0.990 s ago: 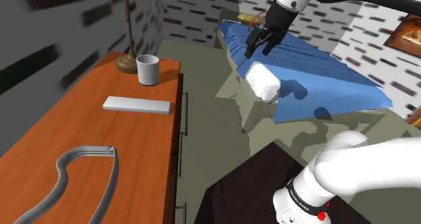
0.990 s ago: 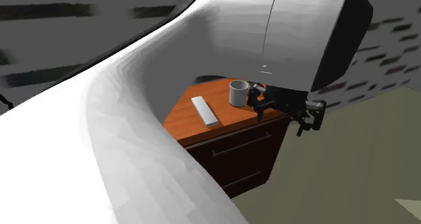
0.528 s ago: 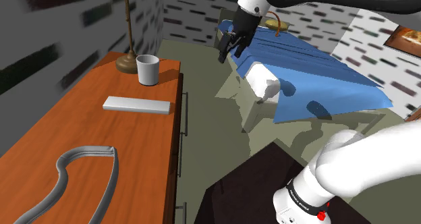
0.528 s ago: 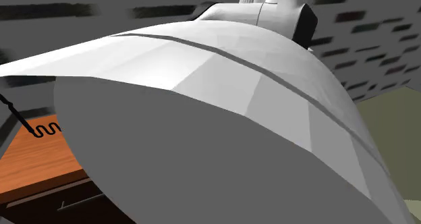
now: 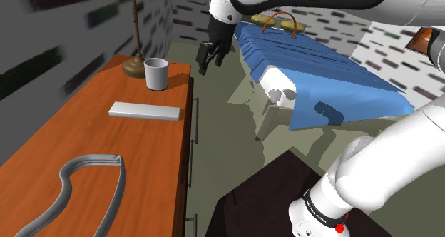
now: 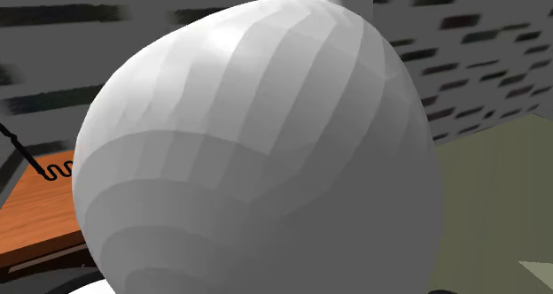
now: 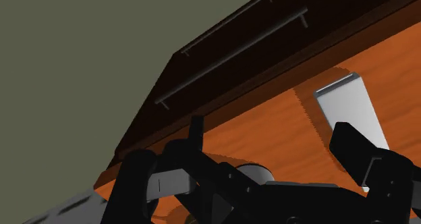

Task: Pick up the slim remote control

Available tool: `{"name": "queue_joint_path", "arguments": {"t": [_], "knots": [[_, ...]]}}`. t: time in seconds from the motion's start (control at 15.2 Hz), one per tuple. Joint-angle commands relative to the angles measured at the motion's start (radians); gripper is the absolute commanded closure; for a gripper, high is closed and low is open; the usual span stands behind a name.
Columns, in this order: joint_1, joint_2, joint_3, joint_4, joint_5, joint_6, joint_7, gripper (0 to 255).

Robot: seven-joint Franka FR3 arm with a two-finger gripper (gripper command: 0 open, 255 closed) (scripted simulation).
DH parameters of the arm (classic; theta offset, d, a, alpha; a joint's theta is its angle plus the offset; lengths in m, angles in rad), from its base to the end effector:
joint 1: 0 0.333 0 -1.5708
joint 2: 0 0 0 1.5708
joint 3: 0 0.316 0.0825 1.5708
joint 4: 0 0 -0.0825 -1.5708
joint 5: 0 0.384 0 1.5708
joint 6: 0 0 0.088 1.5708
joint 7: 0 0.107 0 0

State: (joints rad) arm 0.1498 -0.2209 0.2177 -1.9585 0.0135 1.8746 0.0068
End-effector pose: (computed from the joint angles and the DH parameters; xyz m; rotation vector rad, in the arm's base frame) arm 0.4693 0.1915 0.5801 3.0758 0.5526 0.2129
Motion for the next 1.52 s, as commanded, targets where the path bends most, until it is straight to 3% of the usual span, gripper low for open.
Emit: {"name": "queue_joint_path", "arguments": {"t": [0.0, 0.59, 1.06, 1.45], "knots": [[0.013, 0.060, 0.014, 0.040, -0.005, 0.005, -0.022, 0], [0.093, 0.360, 0.097, 0.274, -0.063, -0.010, -0.072, 0], [0.184, 0.594, 0.147, 0.490, -0.128, -0.060, -0.111, 0], [0.185, 0.608, 0.145, 0.439, -0.134, 0.002, -0.109, 0]]}}
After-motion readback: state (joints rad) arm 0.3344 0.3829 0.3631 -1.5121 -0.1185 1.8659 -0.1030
